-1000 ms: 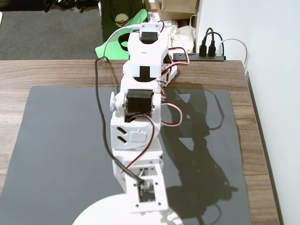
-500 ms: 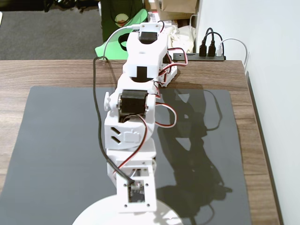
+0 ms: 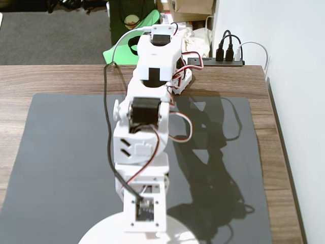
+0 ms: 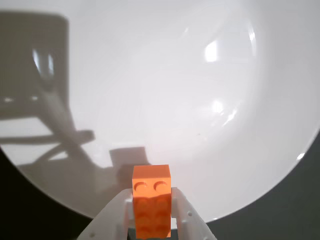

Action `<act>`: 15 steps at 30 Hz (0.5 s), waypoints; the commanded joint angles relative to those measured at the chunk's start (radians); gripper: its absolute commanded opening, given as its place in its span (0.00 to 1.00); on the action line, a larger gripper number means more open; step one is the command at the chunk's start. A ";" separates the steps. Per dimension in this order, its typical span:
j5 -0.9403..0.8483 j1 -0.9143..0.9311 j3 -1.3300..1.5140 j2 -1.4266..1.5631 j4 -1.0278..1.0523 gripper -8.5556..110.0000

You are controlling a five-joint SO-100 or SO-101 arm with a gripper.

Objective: Grasp a lego block and put it on the plate.

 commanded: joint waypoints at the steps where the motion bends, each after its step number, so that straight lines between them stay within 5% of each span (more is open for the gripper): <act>1: 0.012 -0.002 0.009 0.098 -0.017 0.13; 7: 0.072 0.006 0.011 0.097 -0.049 0.25; 15: 0.118 0.008 0.011 0.132 -0.023 0.26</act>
